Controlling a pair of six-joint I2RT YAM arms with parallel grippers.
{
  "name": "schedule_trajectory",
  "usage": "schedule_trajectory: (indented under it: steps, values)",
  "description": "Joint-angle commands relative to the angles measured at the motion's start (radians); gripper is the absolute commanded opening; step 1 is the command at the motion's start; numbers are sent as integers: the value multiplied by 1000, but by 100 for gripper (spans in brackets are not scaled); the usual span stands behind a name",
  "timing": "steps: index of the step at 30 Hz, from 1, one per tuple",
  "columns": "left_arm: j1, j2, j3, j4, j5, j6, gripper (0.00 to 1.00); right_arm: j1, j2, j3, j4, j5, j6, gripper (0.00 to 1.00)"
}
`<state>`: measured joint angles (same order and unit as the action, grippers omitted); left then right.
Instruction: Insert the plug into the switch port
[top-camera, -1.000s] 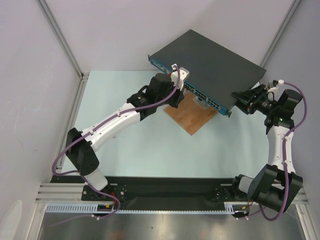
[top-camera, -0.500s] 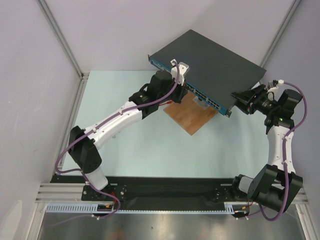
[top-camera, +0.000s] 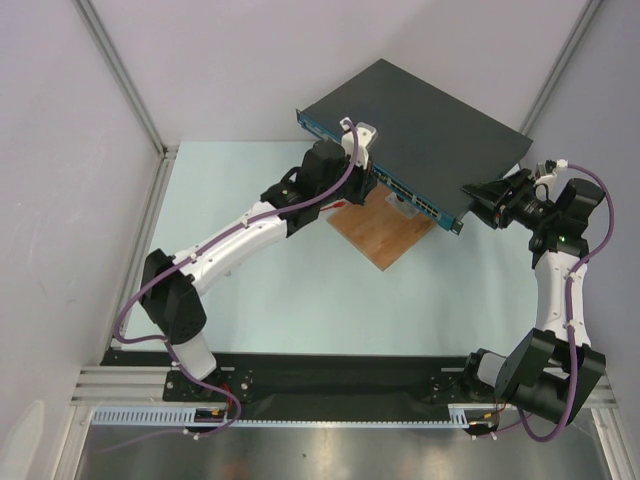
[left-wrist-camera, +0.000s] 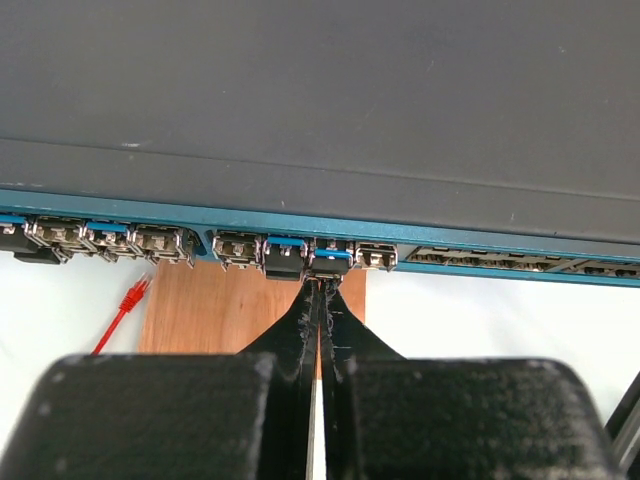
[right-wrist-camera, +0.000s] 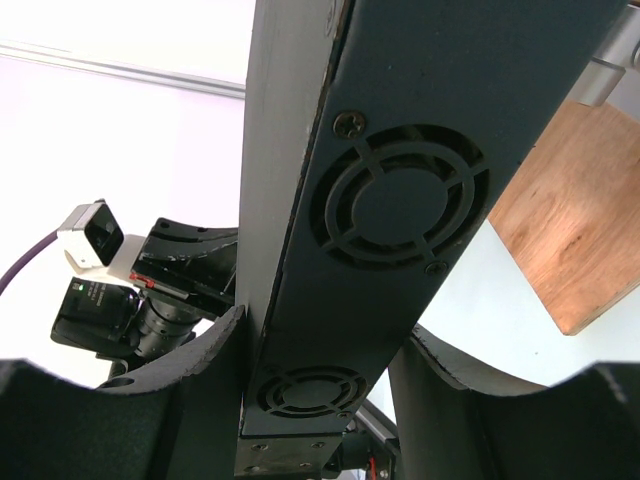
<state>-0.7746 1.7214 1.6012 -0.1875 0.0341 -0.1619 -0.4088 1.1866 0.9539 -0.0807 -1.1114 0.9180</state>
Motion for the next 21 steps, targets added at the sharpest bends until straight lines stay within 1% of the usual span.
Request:
schedule_trajectory:
  steps: [1,14,21]
  values:
    - [18,-3,63,140,-11,-30,0,64,21,-9,39,41,-189,0]
    - [18,58,155,168,6,-53,0,65,10,-27,29,48,-202,0]
    - [18,102,246,151,9,-33,0,65,10,-24,13,53,-219,0]
